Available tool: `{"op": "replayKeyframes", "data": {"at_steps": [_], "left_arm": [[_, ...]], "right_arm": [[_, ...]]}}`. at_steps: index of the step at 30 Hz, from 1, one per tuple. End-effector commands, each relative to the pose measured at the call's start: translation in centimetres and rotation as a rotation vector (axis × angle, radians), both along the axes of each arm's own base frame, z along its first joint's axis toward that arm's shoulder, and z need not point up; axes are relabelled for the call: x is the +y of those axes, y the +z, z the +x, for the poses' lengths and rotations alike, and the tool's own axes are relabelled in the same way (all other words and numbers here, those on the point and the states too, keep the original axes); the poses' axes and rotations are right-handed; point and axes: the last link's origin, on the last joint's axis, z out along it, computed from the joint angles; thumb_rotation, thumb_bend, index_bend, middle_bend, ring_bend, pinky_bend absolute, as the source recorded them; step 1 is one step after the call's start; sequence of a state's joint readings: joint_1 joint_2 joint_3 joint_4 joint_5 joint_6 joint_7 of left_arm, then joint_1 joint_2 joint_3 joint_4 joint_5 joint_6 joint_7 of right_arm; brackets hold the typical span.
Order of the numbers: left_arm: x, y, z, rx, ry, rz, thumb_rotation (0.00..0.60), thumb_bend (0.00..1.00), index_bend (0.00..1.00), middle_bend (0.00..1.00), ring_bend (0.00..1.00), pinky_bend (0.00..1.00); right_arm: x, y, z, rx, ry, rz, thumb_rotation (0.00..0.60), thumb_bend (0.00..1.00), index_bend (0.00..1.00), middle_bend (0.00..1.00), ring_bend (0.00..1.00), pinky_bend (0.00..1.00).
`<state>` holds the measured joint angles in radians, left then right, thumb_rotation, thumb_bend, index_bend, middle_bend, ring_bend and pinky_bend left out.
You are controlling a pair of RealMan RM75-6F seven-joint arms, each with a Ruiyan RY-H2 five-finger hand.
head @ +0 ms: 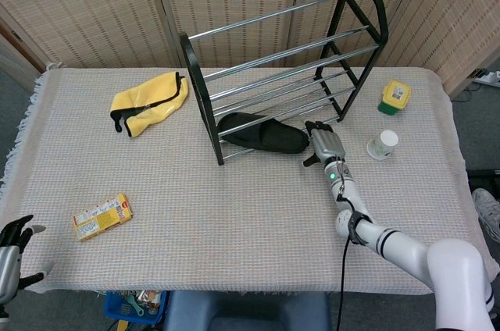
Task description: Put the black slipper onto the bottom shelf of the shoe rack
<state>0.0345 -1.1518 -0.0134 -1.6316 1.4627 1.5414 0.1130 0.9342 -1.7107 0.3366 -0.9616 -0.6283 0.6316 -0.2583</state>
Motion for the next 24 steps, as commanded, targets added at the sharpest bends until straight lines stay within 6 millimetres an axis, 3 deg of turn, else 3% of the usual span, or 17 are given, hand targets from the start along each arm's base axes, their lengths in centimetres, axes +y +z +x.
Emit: {"op": "replayKeyframes", "data": {"at_steps": [1, 7, 24], "left_arm": [[-0.1, 0.0, -0.1, 0.001, 0.005, 0.0, 0.6, 0.2, 0.32, 0.16, 0.16, 0.32], [-0.3, 0.0, -0.2, 0.003, 0.01, 0.0, 0.6, 0.2, 0.32, 0.16, 0.16, 0.32], [-0.4, 0.0, -0.4, 0.0, 0.01, -0.003, 0.6, 0.2, 0.32, 0.16, 0.16, 0.32]], "right_arm": [[-0.1, -0.5, 0.2, -0.002, 0.002, 0.012, 0.6, 0.18, 0.0, 0.1, 0.0, 0.0], [0.1, -1.3, 0.6, -0.008, 0.019, 0.043, 0.6, 0.18, 0.0, 0.11, 0.0, 0.0], [3.6, -1.7, 1.1, -0.119, 0.073, 0.1, 0.6, 0.18, 0.0, 0.11, 0.0, 0.0]]}}
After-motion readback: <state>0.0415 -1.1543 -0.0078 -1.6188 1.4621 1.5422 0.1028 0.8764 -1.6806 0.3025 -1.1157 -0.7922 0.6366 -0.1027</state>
